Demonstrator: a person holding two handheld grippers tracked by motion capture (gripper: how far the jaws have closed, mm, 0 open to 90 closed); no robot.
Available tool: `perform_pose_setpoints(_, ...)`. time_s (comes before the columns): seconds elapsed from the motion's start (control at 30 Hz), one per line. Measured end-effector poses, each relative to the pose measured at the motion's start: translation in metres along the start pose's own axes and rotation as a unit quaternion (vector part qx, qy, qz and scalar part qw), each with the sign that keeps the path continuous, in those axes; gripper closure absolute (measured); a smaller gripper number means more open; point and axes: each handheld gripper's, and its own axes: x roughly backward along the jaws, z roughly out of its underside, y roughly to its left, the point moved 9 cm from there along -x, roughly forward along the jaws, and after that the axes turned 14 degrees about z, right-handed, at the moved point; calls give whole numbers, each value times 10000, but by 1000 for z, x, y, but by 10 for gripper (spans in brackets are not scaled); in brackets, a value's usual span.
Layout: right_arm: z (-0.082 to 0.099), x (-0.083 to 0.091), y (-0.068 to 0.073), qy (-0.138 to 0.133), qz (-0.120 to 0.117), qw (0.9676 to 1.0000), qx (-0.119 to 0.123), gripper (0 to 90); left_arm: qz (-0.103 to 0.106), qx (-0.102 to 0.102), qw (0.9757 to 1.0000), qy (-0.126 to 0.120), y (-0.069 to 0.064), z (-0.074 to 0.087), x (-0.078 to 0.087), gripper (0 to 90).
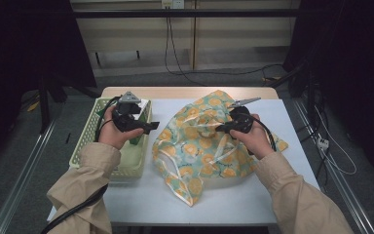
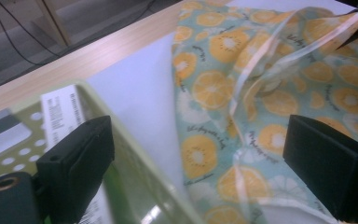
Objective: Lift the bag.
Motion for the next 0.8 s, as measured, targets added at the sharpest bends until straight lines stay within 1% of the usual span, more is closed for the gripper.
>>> perform_pose_setpoints(0.07,0,0,0,-4,0,10000,-7,900,-29,74,10000,-41,5,2,3,86)
perform_pose_setpoints(0.13,0,1,-1,-5,-3,10000,4,900,-103,110,9999,42,12,5,8,82)
perform_pose_setpoints(0.2,-1,1,-1,-21,-10,10000,3,900,-161,173,9997,14,18,7,13,78)
perform_pose_setpoints(0.23,-1,2,-2,-22,-9,10000,-3,900,-183,244,9995,-14,21,8,15,75)
perform_pose_setpoints(0.27,-1,2,-2,-16,-3,10000,-2,900,-226,239,9995,-24,25,8,18,75)
perform_pose_setpoints(0.33,0,2,-2,-12,3,10000,12,900,-258,292,9992,-48,30,10,23,70)
perform_pose_setpoints(0.4,0,2,-2,-10,5,10000,17,900,-346,348,9988,-43,37,14,27,70)
perform_pose_setpoints(0.43,0,2,-2,-12,3,10000,13,900,-361,366,9987,-26,40,16,29,71)
perform_pose_setpoints(0.57,-1,2,-1,-13,-13,10000,16,900,-582,367,9976,37,56,24,37,70)
perform_pose_setpoints(0.63,-1,2,0,-17,-29,10000,15,900,-608,379,9974,48,63,29,40,71)
perform_pose_setpoints(0.67,-1,2,0,-16,-37,10000,18,900,-699,389,9968,11,68,31,41,71)
perform_pose_setpoints(0.77,-1,2,1,-12,-62,10000,26,900,-786,414,9960,49,80,38,41,70)
perform_pose_setpoints(0.8,-1,2,1,-9,-77,10000,25,900,-795,444,9958,102,84,41,41,68)
